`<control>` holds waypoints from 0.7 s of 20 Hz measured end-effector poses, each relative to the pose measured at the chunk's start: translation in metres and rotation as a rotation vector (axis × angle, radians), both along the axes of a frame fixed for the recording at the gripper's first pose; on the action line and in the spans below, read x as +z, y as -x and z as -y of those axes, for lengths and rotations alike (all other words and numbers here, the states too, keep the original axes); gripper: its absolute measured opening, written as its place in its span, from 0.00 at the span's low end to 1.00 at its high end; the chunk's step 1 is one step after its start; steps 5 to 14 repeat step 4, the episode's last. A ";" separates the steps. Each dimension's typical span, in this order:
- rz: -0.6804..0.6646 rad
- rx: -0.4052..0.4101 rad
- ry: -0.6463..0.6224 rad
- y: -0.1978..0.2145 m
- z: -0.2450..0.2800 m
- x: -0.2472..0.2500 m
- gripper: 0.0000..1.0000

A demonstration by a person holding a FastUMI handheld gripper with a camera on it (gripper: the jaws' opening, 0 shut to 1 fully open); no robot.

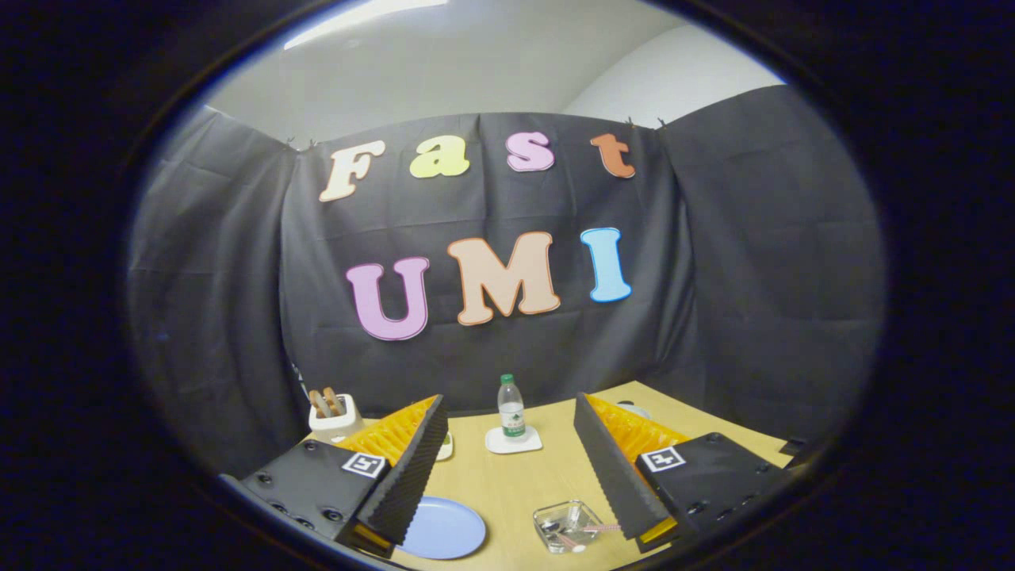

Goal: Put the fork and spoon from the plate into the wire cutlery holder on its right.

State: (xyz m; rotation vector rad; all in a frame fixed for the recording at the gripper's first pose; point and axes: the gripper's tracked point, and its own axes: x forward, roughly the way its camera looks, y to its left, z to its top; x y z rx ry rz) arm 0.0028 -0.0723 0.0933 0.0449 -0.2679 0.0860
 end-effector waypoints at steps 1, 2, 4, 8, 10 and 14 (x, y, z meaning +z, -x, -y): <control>-0.003 -0.001 0.002 0.001 0.002 -0.003 1.00; -0.005 -0.003 0.003 0.002 0.004 -0.004 1.00; -0.008 -0.003 0.002 0.002 0.005 -0.004 1.00; -0.008 -0.003 0.002 0.002 0.005 -0.004 1.00; -0.008 -0.003 0.002 0.002 0.005 -0.004 1.00; -0.008 -0.003 0.002 0.002 0.005 -0.004 1.00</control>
